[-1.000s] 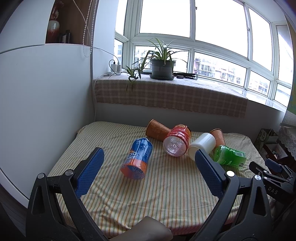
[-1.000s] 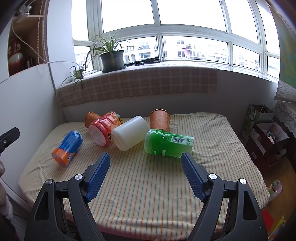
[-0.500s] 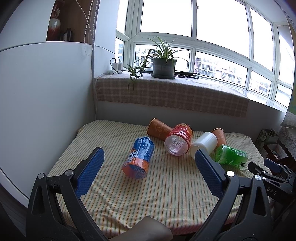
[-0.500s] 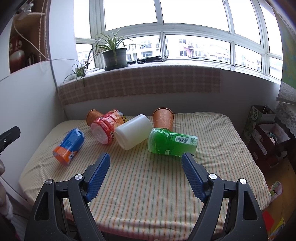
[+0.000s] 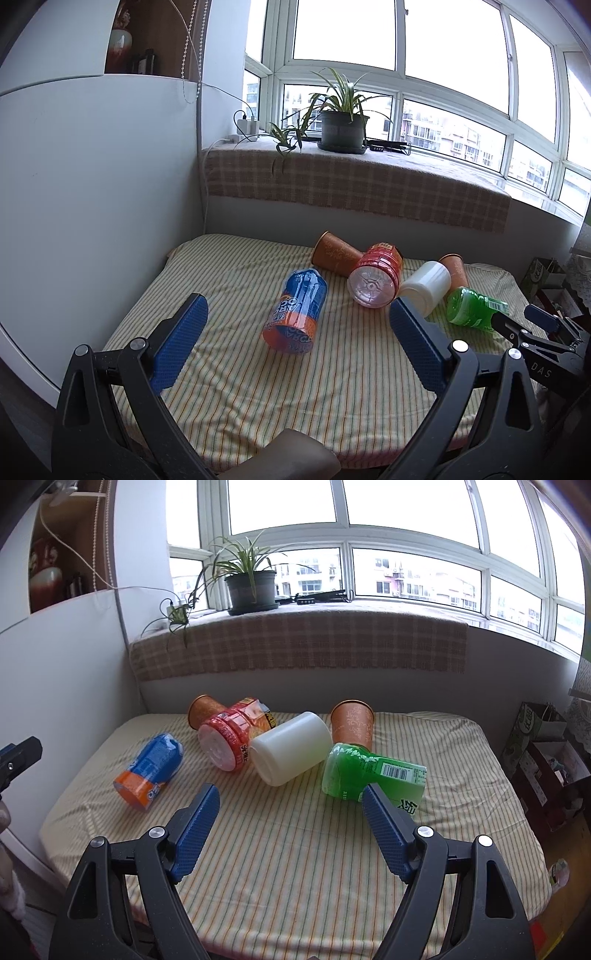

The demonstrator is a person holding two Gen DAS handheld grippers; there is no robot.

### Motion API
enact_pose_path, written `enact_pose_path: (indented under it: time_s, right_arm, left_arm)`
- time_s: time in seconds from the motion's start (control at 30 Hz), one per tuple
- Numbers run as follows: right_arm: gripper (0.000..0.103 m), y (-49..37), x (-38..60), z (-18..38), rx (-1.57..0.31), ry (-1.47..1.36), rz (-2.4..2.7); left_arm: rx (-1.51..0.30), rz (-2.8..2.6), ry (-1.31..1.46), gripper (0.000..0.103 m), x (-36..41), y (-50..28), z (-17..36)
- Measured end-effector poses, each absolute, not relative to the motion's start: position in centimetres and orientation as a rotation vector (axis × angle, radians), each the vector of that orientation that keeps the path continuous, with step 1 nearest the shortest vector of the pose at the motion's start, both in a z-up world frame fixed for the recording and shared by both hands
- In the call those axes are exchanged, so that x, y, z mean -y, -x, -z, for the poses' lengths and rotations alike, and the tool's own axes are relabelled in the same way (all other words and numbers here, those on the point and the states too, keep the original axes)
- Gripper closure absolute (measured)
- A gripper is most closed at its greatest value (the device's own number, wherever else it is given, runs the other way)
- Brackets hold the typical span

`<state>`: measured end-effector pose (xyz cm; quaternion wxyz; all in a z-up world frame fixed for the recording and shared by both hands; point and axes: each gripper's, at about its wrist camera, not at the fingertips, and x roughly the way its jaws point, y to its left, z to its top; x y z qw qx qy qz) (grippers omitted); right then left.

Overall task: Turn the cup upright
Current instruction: 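Move the right gripper to the lying orange patterned cup and grasp it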

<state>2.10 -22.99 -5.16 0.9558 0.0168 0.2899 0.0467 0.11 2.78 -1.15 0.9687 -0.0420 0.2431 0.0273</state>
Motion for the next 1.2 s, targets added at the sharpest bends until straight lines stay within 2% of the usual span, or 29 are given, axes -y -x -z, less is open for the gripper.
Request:
enact_pose_path:
  time_s: [0.57, 0.8, 1.2]
  right_arm:
    - [0.024, -12.5, 17.8, 5.4, -0.658, 0.062, -0.337]
    - [0.024, -19.7, 14.7, 5.9, -0.804, 0.144, -0.457]
    - [0.024, -28.8, 6.4, 9.4, -1.030, 0.498, -0.586]
  left_arm:
    - [-0.563, -0.097, 0.137, 0.003, -7.3, 0.1, 3.2]
    - [-0.599, -0.099, 0.139, 0.003, -8.2, 0.4, 4.2]
    - [-0.643, -0.125, 0.183, 0.003, -10.4, -0.5, 5.5]
